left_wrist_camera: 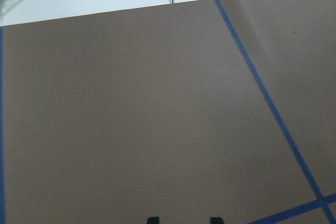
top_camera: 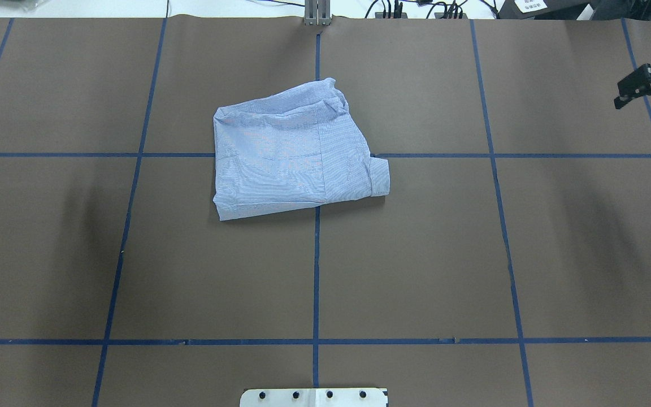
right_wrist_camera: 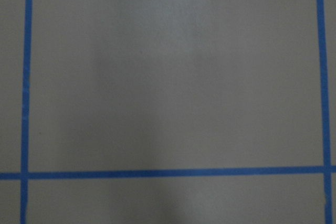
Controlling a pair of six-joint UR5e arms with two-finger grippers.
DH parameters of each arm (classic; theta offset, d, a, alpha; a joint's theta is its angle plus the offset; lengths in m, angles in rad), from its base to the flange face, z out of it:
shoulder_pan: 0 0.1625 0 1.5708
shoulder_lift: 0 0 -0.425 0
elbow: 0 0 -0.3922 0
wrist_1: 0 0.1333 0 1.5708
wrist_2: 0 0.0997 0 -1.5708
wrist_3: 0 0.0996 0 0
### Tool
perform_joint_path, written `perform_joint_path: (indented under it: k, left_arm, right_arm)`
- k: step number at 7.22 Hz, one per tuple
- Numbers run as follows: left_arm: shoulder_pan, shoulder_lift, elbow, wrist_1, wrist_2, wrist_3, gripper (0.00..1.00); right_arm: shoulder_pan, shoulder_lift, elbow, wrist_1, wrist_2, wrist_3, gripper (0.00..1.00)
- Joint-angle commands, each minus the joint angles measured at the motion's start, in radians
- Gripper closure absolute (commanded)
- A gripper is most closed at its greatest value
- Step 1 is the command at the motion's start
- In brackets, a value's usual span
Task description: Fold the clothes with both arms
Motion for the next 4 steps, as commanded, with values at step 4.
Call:
perform_joint_path:
  k: [4]
  left_arm:
    - [-0.165,0.079,-0.001,0.116,-0.191,0.262,0.00]
  right_arm:
    - [0.072,-0.240,0.082,0.100,0.029,-0.076,0.00]
